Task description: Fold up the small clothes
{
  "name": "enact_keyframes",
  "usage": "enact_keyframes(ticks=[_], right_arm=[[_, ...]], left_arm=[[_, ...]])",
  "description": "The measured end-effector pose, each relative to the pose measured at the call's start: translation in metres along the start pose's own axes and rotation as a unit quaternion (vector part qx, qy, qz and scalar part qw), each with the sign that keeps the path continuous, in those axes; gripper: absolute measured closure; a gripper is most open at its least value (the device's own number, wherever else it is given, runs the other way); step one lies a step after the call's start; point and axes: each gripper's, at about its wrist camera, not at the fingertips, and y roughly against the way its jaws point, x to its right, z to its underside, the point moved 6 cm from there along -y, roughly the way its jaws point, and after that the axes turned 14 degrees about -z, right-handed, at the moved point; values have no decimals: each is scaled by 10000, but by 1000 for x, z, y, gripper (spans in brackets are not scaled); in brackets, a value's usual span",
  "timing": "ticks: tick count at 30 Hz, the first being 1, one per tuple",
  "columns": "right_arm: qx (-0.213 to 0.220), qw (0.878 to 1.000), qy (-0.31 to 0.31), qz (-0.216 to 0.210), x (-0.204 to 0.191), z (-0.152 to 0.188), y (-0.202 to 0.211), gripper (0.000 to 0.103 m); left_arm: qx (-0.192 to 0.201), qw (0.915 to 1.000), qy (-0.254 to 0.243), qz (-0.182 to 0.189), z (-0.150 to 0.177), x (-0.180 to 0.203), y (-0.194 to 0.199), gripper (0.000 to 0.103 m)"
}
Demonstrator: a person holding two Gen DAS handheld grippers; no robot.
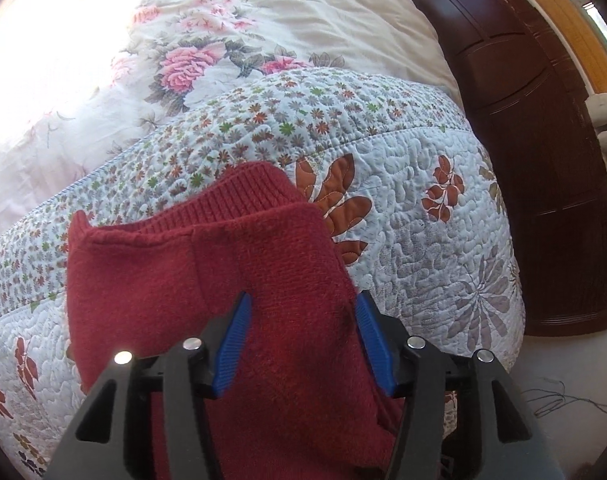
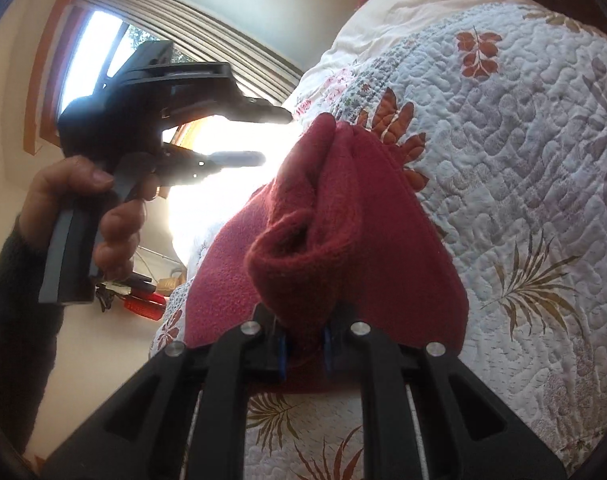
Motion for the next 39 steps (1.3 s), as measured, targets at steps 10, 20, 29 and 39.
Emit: enact_keyframes(ticks=[10,20,29,39], right_arm=[[-986,9733,-1450,-1481,44,-20,-4,26],[-2180,9665,-804,-1088,9,-36,-49,80],[-1657,9774,-801,-1040,18,-35,20,86],[-1867,9740,-888,-927,51,-11,-9,79]], left_arm=[[1326,9907,-198,210,128,-60,89,33],[1433,9885,-480,-19,220,-49,77,33],[1611,9835,-502,652,206,-34,100,33],[1068,9834,-899,1162,191,6,56,33]])
